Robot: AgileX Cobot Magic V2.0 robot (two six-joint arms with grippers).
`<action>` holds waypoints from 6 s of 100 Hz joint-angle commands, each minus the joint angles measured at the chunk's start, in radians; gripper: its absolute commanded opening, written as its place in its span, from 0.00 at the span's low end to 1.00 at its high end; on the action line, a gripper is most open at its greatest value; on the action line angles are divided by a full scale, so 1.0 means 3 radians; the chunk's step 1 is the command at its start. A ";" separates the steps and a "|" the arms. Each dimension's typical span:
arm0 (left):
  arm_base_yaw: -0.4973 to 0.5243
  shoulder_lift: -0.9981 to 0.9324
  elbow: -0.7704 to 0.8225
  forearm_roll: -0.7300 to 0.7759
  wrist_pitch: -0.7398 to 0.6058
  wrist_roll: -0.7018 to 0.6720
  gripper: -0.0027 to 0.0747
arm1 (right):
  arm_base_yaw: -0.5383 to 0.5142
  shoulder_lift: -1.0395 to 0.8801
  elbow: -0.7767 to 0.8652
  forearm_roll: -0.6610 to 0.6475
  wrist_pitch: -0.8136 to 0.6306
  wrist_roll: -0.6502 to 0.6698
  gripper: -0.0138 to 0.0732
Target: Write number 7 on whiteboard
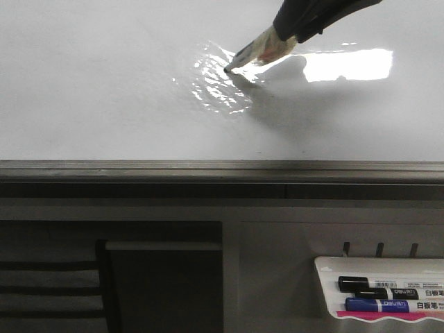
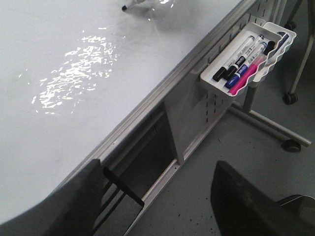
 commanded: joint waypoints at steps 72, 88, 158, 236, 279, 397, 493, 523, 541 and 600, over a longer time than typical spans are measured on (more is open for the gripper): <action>0.0016 -0.0004 -0.0089 -0.0128 -0.0282 -0.0035 0.60 | -0.0457 -0.0263 -0.0120 -0.0122 0.0226 0.0003 0.10; 0.0016 -0.0004 -0.0089 -0.0142 -0.0285 -0.0035 0.60 | -0.0380 -0.0210 -0.0083 -0.0085 0.0315 0.0003 0.10; -0.0448 0.0733 -0.0533 -0.0746 0.0166 0.0878 0.60 | 0.0243 -0.0525 -0.0245 0.0026 0.1233 -0.1486 0.10; -0.0886 0.2131 -0.1411 -0.0820 -0.0297 0.1548 0.51 | 0.0303 -0.0744 -0.0245 0.0026 0.1475 -0.2139 0.10; -0.0886 0.2131 -0.1411 -0.0856 -0.0311 0.1611 0.12 | 0.0303 -0.0744 -0.0245 0.0035 0.1595 -0.2133 0.10; 0.1142 0.1496 -0.0510 0.0498 -0.0929 -0.1511 0.01 | 0.0297 -0.1280 -0.0446 -0.1453 0.1688 -0.0446 0.52; 0.1308 0.1843 -0.0310 0.0316 -0.1599 -0.1547 0.10 | 0.0297 -0.1280 -0.0417 -0.1453 0.1683 -0.0446 0.52; 0.1308 0.1830 -0.0310 0.0316 -0.1570 -0.1547 0.49 | 0.0297 -0.1280 -0.0417 -0.1453 0.1676 -0.0446 0.52; 0.1308 0.1612 -0.0310 0.0316 -0.1392 -0.1547 0.49 | 0.0297 -0.1313 -0.0417 -0.1453 0.1795 -0.0401 0.52; 0.1308 -0.0257 -0.0250 0.0633 -0.0231 -0.1547 0.48 | 0.0297 -0.2528 0.0710 -0.1955 0.0642 0.1541 0.52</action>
